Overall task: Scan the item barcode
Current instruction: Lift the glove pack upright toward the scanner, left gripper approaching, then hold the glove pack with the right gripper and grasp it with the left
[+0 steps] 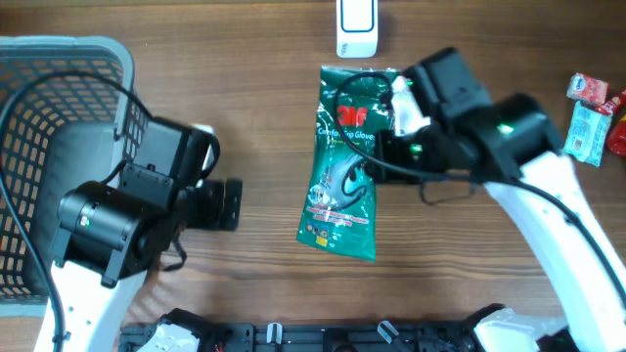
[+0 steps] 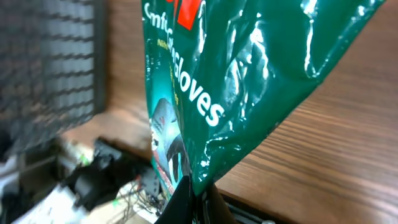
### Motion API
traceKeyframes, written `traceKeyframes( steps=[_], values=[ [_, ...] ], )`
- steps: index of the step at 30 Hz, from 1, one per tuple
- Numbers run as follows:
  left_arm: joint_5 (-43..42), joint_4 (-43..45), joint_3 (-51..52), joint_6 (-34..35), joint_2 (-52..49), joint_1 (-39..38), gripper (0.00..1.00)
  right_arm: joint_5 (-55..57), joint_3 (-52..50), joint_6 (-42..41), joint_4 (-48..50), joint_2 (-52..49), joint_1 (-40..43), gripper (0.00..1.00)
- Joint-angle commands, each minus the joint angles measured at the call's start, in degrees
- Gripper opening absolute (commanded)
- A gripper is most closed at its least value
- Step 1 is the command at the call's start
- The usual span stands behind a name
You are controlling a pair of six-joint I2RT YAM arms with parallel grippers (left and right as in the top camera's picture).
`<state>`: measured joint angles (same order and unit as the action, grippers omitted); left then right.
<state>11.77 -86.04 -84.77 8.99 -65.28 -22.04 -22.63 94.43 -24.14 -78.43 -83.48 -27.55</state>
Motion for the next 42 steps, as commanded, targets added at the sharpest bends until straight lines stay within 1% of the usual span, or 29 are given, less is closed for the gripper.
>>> traceKeyframes(
  steps=[1, 2, 5, 6, 9, 11, 14, 19, 24, 26, 34, 42],
  values=[
    [5.03, 2.23, -0.31, -1.99, 0.35, 0.20, 1.00, -10.60, 0.44, 11.13, 0.37, 3.98, 1.70, 0.04],
    [4.85, 2.91, -0.31, -1.90, 0.35, 0.20, 1.00, -12.17, 0.44, 12.57, 0.63, 4.31, 1.86, 0.04],
    [-0.04, 5.66, -0.31, -1.92, 0.35, 0.20, 1.00, -14.29, 0.44, 16.09, 1.14, 4.59, 1.88, 0.04],
    [-2.38, 7.96, -0.31, -1.92, 0.28, 0.20, 1.00, -14.25, 0.44, 16.83, 1.33, 4.57, 1.92, 0.04],
    [-13.11, 13.25, -0.31, -1.68, 0.24, 0.20, 1.00, -13.86, 0.35, 18.64, 1.53, 4.31, 1.92, 0.04],
    [-16.48, 17.14, -0.31, -1.70, 0.17, 0.20, 1.00, -13.35, 0.17, 20.22, 1.64, 4.31, 1.92, 0.05],
    [-16.52, 19.61, -0.31, -1.14, 0.11, 0.20, 1.00, -13.42, 0.04, 20.85, 2.54, 4.31, 1.99, 0.04],
    [-16.46, 18.78, -0.31, -0.92, -0.13, 0.20, 1.00, -13.53, 0.07, 12.04, 3.30, 4.33, 2.67, 0.05],
    [-16.46, 18.75, -0.31, -0.92, -0.13, 0.20, 1.00, -19.21, 0.07, 9.29, 4.90, 5.11, 2.67, 0.05],
    [-16.46, 18.75, -0.31, -0.92, -0.13, 0.20, 1.00, -19.41, 0.07, 7.96, 5.42, 5.79, 2.67, 0.04],
    [-16.46, 18.75, -0.31, -0.92, -0.13, 0.20, 1.00, -19.39, 0.07, 7.63, 5.44, 9.38, 2.67, 0.05],
    [-16.46, 18.75, -0.31, -0.92, -0.13, 0.20, 1.00, -19.39, 0.07, 7.61, 5.53, 10.21, 2.67, 0.04]
  ],
)
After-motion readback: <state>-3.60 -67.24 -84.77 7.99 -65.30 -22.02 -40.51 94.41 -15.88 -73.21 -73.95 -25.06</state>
